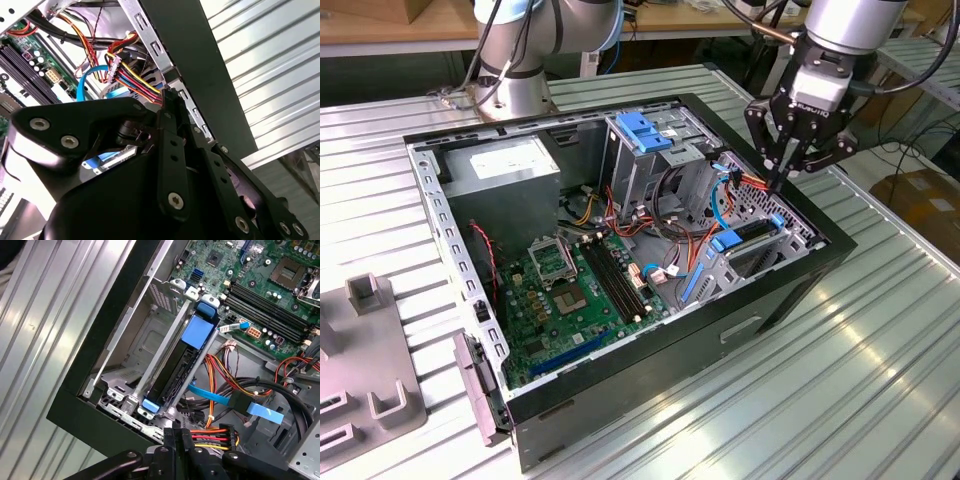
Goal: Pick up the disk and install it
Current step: 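Insert the first disk wire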
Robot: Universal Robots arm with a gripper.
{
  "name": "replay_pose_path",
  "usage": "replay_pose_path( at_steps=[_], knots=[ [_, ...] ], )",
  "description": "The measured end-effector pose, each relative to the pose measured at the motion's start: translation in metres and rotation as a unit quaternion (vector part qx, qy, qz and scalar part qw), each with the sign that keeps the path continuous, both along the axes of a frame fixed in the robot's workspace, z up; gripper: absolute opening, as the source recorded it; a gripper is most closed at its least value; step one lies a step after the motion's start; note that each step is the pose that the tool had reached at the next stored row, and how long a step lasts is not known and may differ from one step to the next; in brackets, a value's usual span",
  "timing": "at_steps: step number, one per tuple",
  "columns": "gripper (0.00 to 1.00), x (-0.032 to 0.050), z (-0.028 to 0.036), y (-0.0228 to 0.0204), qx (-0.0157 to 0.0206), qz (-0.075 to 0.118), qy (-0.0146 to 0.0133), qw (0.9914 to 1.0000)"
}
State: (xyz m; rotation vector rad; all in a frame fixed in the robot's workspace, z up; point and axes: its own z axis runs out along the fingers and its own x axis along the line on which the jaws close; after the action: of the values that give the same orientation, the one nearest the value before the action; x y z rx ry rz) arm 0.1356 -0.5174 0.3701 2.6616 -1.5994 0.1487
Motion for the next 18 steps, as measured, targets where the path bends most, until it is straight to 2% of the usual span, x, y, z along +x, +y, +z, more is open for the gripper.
replay_pose_path(
  at_steps=[3,7,10,14,16,18],
  knots=[
    [0.16,0.0,-0.0002,0.0,-0.0001,-0.033,0.0,0.99944],
    [0.16,0.0,-0.0003,0.0,0.0,-0.06,0.0,0.99823],
    [0.16,0.0,-0.0005,0.0,0.0,-0.088,0.0,0.99611],
    [0.16,0.0,-0.0006,0.0,0.0,-0.108,0.0,0.99412],
    [0.16,0.0,-0.0007,0.0,0.0,-0.12,0.0,0.99272],
    [0.16,-0.0006,-0.0008,-0.0001,-0.0001,-0.122,0.0,0.99255]
  ],
)
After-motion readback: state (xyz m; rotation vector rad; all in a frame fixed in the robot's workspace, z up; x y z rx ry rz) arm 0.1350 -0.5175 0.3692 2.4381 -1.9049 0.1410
